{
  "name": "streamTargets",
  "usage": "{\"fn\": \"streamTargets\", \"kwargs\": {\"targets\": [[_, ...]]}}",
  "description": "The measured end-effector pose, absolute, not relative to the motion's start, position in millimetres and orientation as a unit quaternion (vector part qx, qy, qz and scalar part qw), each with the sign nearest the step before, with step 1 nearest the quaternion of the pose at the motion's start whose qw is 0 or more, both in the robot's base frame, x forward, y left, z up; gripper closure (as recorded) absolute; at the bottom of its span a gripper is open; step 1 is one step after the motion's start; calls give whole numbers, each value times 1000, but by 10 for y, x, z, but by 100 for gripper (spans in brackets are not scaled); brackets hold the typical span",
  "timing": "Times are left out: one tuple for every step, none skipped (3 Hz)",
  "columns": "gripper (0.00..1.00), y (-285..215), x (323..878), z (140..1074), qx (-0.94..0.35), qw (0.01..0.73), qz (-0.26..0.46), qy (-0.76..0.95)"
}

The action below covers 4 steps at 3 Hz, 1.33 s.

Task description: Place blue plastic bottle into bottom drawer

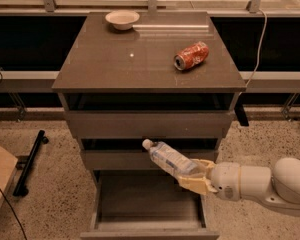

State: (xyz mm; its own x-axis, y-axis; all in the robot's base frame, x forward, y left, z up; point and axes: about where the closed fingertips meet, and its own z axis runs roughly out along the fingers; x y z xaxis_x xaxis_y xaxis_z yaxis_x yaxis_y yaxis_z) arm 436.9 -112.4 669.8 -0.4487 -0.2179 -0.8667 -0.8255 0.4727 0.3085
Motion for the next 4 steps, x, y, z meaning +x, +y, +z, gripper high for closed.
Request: {"fn": "streamTargets", "kwargs": {"targets": [[100, -977, 4459, 6390, -354, 372, 386, 766], [100, -869, 4541, 6010, -362, 338, 401, 771], [100, -849, 4623, 5615, -362, 319, 416, 771], [100, -847, 4705, 5203, -356, 311, 432, 768]]}}
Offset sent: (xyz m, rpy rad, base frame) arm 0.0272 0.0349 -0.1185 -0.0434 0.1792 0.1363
